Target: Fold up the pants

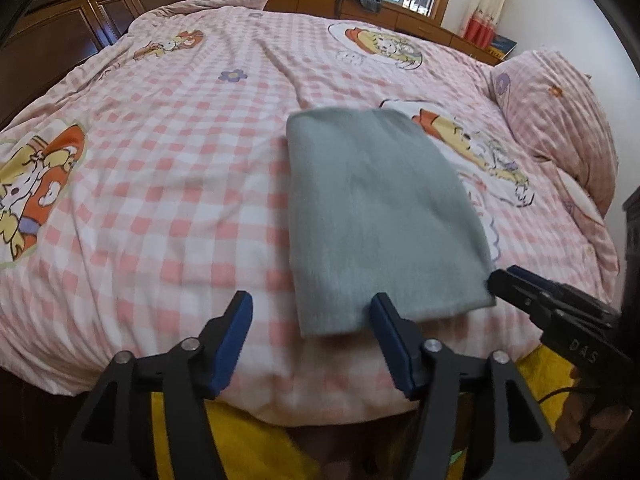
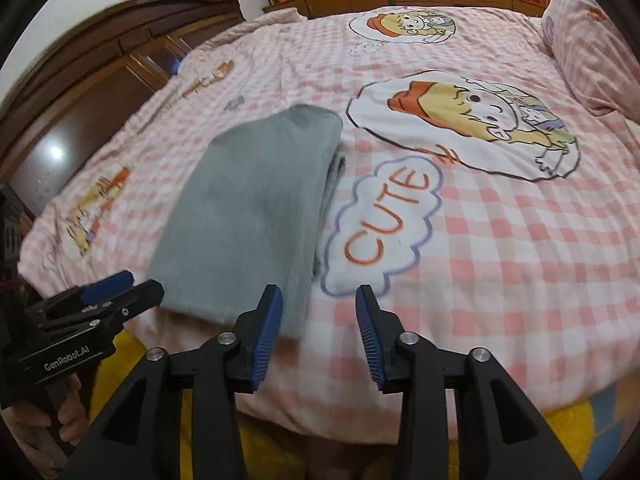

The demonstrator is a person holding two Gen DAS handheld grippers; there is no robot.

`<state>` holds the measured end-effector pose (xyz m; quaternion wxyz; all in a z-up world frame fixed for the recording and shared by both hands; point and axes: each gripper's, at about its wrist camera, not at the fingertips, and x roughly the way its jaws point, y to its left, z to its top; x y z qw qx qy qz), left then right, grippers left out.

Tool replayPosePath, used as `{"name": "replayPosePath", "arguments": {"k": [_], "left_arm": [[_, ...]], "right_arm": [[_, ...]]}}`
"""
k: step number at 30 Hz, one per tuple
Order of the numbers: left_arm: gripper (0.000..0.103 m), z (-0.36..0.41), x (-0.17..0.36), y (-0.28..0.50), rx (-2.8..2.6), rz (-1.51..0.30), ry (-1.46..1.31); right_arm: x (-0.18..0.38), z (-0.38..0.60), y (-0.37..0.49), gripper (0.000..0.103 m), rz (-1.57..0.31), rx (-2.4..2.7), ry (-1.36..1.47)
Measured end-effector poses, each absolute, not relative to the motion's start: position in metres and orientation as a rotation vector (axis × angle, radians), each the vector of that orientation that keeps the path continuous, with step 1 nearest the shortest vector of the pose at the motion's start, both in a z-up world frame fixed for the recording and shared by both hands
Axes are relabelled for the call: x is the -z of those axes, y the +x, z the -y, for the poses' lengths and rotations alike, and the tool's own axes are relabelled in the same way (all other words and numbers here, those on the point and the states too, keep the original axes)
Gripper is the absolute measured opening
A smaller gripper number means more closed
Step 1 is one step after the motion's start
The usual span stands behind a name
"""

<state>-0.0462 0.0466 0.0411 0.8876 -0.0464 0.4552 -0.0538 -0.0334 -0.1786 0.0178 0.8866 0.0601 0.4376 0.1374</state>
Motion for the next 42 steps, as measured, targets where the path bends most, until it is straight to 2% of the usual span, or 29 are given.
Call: {"name": "replayPosePath", "arguments": {"k": [4,6,16,25,42], "left_arm": [[0.073,-0.044,-0.030,-0.049,0.107,-0.979,-0.114],[0.078,-0.041,-0.024,-0.050,0.099,-0.994,-0.109],[0.090,-0.029,-0.006,-0.043,0.057,-1.027,-0.063],[0.095,-0.026,0.000,-0.038,0.053,-1.034,-0.048],[0.097,-0.024,0.001,-0.036,0.054,-1.035,-0.040]], "right_arm": [[-0.008,0.176,-0.041,0.050,-0.936,-0.258,0.085],[-0.002,0.175,-0.040,0.050,-0.954,-0.246,0.075],[0.013,0.168,-0.033,0.053,-0.979,-0.213,0.058],[0.018,0.164,-0.032,0.061,-0.966,-0.220,0.049],[0.018,0.164,-0.032,0.062,-0.964,-0.223,0.048]]}}
